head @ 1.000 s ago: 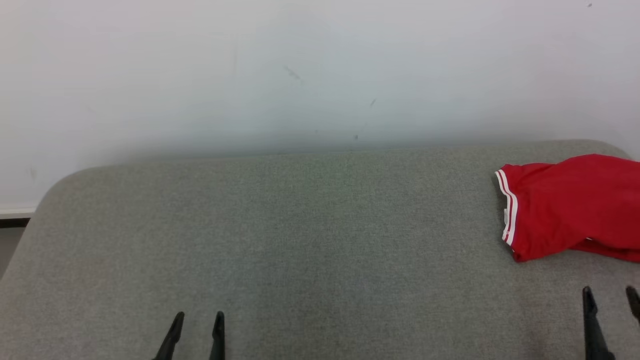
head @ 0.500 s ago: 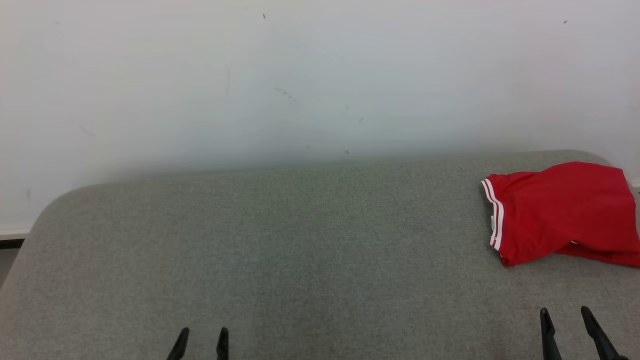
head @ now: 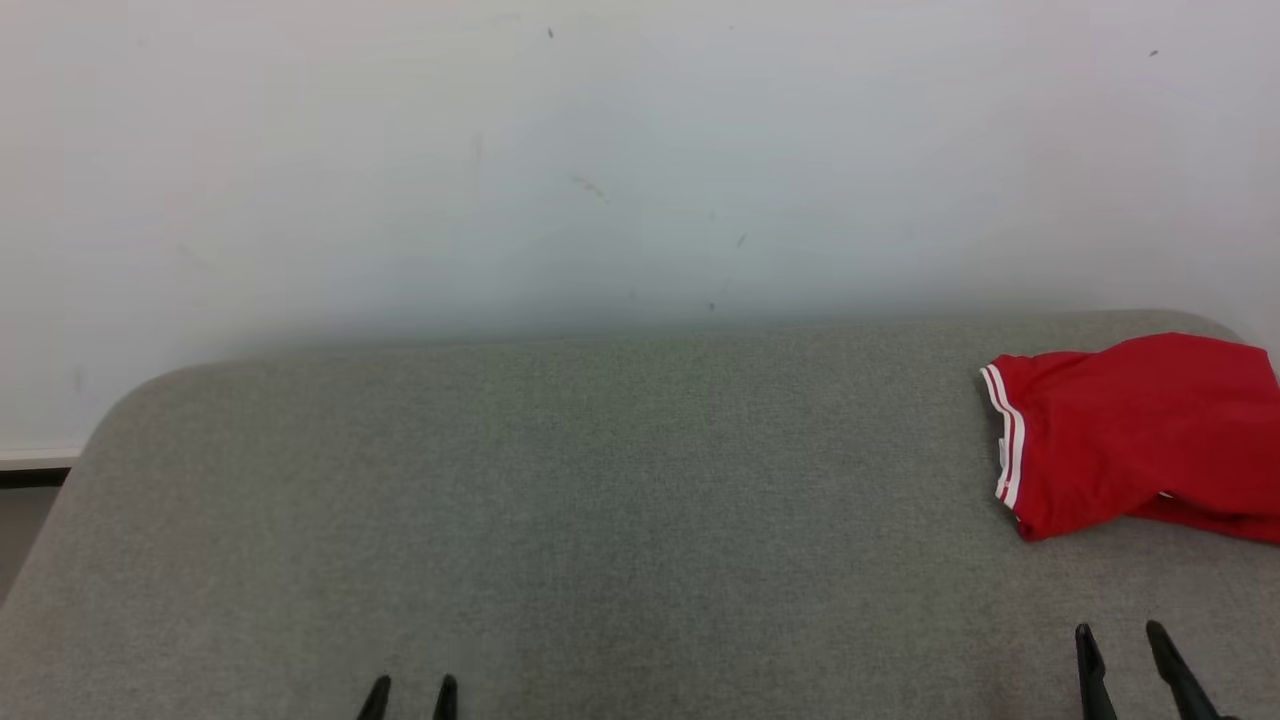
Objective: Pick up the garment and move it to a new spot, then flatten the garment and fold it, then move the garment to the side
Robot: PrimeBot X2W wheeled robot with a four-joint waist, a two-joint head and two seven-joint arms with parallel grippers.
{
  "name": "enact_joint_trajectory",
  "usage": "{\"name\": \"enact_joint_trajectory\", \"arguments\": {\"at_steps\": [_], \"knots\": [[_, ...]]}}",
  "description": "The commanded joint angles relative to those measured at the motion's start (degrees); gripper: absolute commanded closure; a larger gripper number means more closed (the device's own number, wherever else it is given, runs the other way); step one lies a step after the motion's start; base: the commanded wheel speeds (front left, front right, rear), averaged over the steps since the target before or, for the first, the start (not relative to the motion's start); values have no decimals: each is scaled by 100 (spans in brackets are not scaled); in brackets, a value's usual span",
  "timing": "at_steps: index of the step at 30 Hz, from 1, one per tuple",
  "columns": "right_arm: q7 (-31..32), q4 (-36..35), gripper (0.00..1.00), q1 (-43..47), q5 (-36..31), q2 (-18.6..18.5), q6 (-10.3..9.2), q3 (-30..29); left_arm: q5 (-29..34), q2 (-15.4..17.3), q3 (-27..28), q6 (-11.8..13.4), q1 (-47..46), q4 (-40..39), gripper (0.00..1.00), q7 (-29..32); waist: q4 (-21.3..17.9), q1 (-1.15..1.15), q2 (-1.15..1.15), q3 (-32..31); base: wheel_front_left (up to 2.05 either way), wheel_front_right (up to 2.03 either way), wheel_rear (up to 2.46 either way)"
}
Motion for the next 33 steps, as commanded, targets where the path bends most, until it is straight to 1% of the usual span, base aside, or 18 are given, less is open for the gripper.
{"name": "enact_joint_trajectory", "arguments": {"at_steps": [1,4,20,31,33], "knots": [[6,42,100,2,6,13,1,0,-7,-3,-3,-3,4,50,100,3,4,0,0,0,0,0,0],[46,191,100,11,57,46,1,-9,-62,-13,-4,-8,23,189,100,17,9,0,0,2,0,0,0],[497,200,100,-244,1844,53,0,-70,-1864,7,250,-187,-309,271,100,457,75,0,0,57,0,0,0],[753,203,100,-390,2894,57,-1,-97,-2916,17,402,-293,-501,313,100,716,120,0,0,95,0,0,0],[773,204,100,-399,2982,57,-1,-99,-3003,17,415,-301,-517,317,100,739,125,0,0,98,0,0,0]]}}
